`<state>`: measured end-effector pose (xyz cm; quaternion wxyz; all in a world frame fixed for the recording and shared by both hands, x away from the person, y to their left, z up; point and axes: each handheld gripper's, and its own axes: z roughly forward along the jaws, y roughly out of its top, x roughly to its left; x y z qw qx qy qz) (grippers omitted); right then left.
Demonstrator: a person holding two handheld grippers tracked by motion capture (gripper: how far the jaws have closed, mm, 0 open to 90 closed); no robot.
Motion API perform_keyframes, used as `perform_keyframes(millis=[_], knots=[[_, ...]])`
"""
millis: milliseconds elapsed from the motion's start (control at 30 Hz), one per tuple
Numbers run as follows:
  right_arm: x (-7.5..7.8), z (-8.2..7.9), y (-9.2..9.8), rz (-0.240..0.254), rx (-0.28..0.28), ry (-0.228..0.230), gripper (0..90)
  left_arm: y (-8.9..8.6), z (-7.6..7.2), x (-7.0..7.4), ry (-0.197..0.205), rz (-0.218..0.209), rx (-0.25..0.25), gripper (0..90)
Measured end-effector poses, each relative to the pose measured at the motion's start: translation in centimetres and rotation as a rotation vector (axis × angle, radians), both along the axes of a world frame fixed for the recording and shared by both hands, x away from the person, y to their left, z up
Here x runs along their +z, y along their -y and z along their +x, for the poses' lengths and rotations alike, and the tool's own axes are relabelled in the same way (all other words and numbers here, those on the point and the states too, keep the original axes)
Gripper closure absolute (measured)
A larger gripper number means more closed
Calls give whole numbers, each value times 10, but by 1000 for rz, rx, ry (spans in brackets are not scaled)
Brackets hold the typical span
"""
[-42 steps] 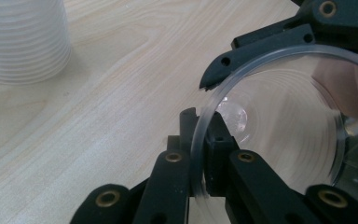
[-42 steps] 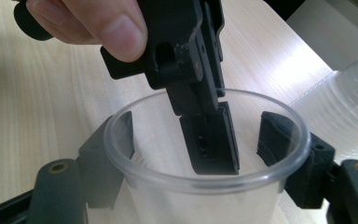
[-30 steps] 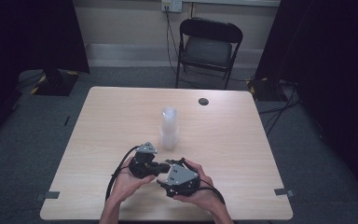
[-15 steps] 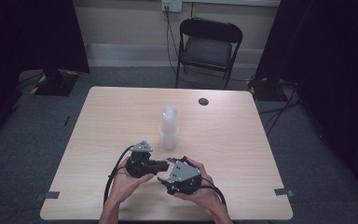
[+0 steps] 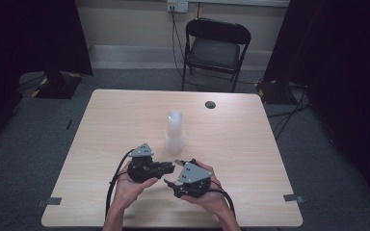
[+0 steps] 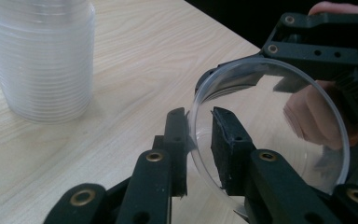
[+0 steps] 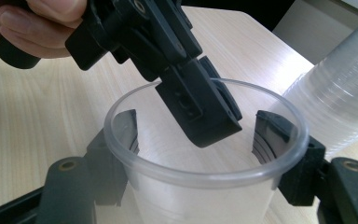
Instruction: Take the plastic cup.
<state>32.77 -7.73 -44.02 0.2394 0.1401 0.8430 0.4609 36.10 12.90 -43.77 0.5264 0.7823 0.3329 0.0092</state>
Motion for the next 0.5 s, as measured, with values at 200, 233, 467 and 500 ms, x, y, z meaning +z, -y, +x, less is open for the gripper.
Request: perform_keyframes(millis=[200, 233, 467, 500], knots=[[0, 2, 4, 3, -22, -9, 307, -2, -3, 2, 29, -14, 13, 737], [1, 2, 5, 5, -28, -11, 307, -3, -3, 2, 28, -25, 12, 737], [3, 1, 9, 24, -55, -14, 306, -5, -6, 5, 51, -43, 26, 705], [3, 1, 9, 29, -57, -22, 306, -6, -6, 5, 56, -45, 32, 697]])
